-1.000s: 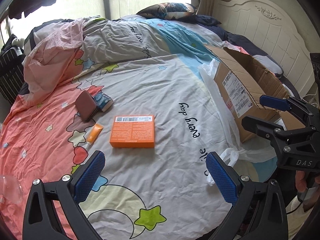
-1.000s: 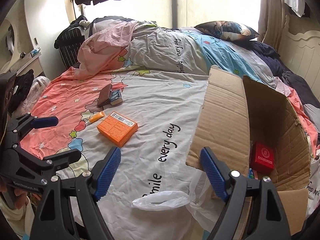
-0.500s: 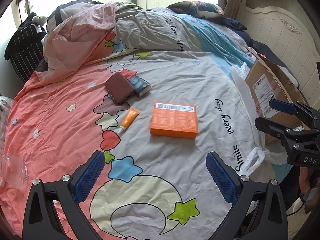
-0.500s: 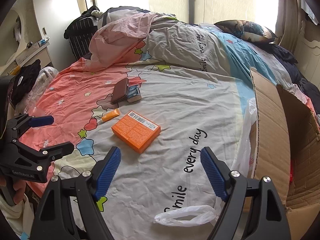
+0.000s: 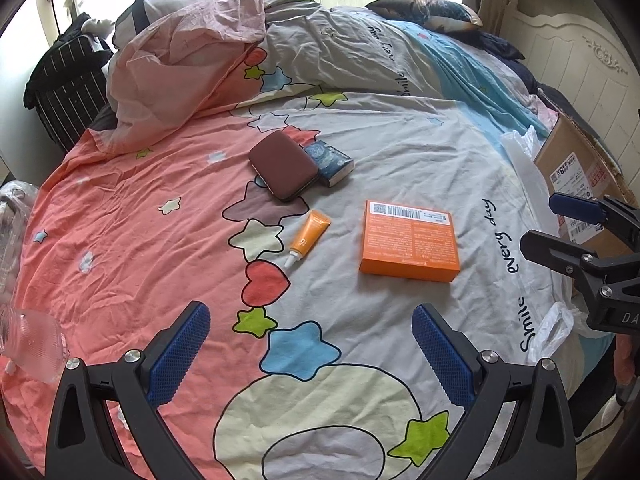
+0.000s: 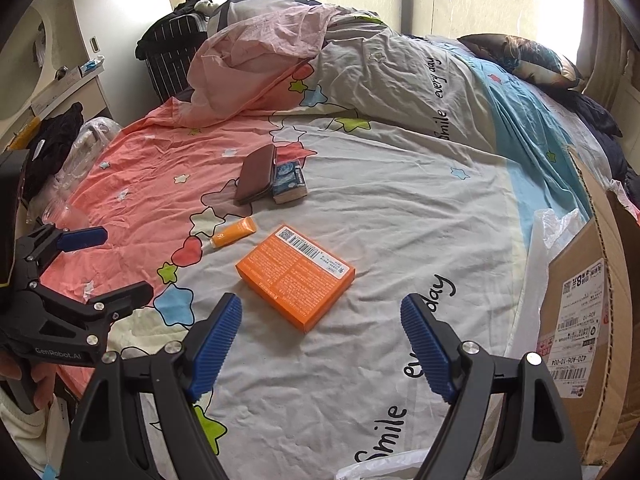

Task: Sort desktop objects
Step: 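Move both tools toward the orange box and orange tube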

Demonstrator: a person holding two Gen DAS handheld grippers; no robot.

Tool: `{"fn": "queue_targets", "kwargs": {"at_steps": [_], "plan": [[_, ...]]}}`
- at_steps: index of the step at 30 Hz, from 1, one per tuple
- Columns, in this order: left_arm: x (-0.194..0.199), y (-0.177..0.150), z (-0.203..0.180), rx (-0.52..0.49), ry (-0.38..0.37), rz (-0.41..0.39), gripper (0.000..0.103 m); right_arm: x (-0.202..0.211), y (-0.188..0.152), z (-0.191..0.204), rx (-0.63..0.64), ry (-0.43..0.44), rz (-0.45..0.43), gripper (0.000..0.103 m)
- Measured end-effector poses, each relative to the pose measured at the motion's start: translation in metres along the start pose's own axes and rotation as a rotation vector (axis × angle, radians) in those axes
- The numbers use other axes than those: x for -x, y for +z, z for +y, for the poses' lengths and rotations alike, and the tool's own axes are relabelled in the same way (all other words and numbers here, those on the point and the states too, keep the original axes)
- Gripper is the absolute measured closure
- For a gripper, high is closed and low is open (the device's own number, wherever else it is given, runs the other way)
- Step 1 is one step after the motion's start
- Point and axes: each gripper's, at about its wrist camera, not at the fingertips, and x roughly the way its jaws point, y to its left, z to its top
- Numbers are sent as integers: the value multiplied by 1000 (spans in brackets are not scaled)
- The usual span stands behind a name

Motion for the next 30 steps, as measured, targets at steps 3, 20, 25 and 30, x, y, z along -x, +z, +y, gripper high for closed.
{"fn": "queue_targets", "kwargs": {"at_steps": [3,20,25,30], "plan": [[-7,2,0,-14,13,6,0,-9,4,1,4,4,11,24],[-53,15,2,-51,40,43,0,-55,9,-4,15,20,96,24],[-65,17,8,-34,28,65,0,-65,8,1,46,42,122,24],[-71,17,9,-39,23,76,0,-73,9,6,80,76,145,24]]}}
